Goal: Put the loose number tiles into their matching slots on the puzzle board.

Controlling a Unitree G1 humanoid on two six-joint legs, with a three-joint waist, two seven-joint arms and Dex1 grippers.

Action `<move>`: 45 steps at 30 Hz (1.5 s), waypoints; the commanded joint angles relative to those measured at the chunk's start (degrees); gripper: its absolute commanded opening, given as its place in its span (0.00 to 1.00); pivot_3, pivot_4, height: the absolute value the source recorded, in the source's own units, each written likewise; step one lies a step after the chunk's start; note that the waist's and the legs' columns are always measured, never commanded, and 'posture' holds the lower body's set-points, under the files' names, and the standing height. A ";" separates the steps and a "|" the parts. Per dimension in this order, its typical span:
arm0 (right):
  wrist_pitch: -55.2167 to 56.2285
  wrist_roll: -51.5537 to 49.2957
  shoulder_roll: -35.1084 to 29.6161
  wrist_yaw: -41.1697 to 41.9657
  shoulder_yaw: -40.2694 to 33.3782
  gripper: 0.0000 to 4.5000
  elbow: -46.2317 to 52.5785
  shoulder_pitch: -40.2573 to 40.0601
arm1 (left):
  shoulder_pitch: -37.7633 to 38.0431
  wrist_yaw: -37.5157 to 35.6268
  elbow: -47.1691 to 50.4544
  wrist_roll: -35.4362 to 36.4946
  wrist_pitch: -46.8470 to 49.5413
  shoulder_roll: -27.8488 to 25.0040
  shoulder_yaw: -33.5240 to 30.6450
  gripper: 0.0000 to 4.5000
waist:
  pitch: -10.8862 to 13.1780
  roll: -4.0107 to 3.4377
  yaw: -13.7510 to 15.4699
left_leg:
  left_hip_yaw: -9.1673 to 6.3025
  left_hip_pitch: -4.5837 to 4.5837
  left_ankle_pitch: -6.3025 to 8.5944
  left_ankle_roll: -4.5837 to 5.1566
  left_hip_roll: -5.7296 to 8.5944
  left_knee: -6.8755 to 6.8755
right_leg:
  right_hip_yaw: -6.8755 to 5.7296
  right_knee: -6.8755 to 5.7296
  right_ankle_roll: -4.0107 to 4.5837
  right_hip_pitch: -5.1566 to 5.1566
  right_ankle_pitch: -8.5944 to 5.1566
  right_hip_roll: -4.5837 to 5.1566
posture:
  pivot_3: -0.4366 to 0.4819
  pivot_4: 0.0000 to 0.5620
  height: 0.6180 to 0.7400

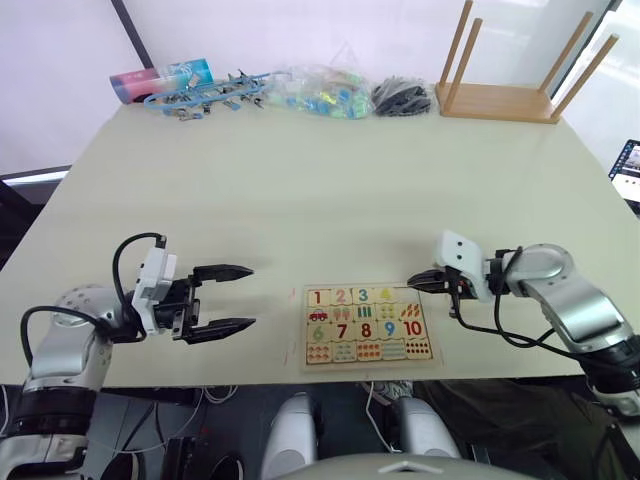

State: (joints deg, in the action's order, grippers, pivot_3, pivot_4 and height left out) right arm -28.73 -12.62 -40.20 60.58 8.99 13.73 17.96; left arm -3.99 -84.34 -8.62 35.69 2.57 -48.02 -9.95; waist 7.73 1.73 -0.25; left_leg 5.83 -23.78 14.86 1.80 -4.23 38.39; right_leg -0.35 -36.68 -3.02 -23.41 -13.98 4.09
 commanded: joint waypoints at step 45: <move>37.76 -19.29 7.79 7.10 -40.38 0.99 -20.20 -40.58 | 12.18 15.54 10.23 -0.95 7.90 3.55 -12.44 1.00 | 0.11 -0.21 0.96 | -0.11 0.75 0.13 -0.21 -0.20 -0.14 | 0.30 -0.01 0.03 0.38 -0.02 0.10 | 0.48 0.27 0.99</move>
State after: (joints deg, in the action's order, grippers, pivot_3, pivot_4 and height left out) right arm 7.79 -30.94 -31.35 67.13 -30.31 -6.40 -22.97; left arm 8.58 -68.30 0.57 33.95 10.97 -43.70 -20.61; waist 7.84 1.52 0.71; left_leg 5.72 -23.02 14.99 1.61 -4.42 38.24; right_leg -0.04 -36.69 -3.00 -23.03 -13.99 4.19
